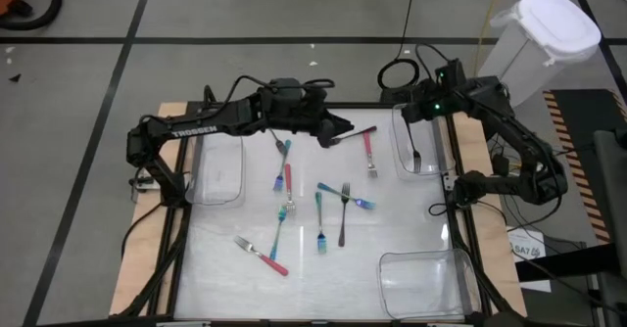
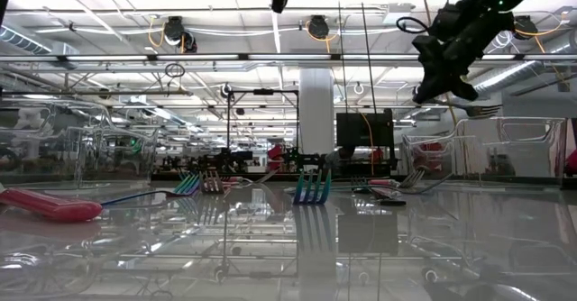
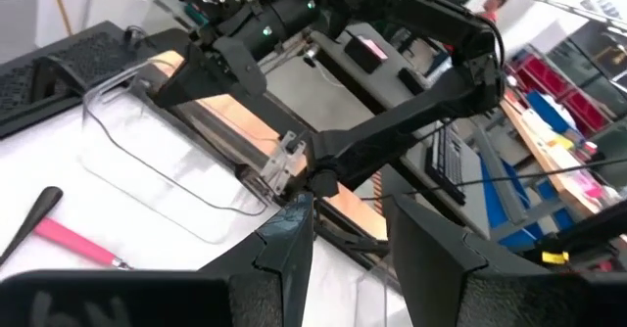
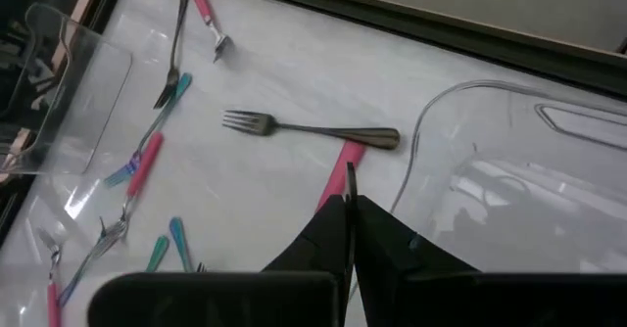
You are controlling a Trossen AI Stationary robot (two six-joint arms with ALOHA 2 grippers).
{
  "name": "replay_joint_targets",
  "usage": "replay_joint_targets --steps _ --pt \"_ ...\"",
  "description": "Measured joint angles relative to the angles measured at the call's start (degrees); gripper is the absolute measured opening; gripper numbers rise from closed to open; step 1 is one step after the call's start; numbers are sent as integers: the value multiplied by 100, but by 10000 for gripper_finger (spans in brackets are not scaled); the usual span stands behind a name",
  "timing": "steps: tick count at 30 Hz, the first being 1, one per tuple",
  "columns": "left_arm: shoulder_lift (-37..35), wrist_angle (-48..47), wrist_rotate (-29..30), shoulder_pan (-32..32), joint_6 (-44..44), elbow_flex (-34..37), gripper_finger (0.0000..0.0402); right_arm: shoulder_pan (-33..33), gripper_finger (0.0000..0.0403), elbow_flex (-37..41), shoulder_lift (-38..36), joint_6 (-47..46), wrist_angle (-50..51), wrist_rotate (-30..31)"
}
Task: Sort silverware by color (type)
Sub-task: Put the black fork into the top right transparent bin
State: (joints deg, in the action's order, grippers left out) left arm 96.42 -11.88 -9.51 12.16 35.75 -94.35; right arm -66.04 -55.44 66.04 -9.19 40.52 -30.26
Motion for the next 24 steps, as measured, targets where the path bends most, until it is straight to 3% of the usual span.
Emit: replay_joint_targets --steps 7,13,20,24 --pt "0 3 203 -70 -220 0 134 -2 4 76 11 -352 -272 19" --pt "0 7 203 -41 -462 0 134 -2 4 -323 13 -501 -276 48" --pt "0 7 203 -25 -894 0 134 -2 4 -315 77 -314 -203 645" --pt "0 9 200 -24 -1091 0 134 -4 4 -266 181 -252 -67 656"
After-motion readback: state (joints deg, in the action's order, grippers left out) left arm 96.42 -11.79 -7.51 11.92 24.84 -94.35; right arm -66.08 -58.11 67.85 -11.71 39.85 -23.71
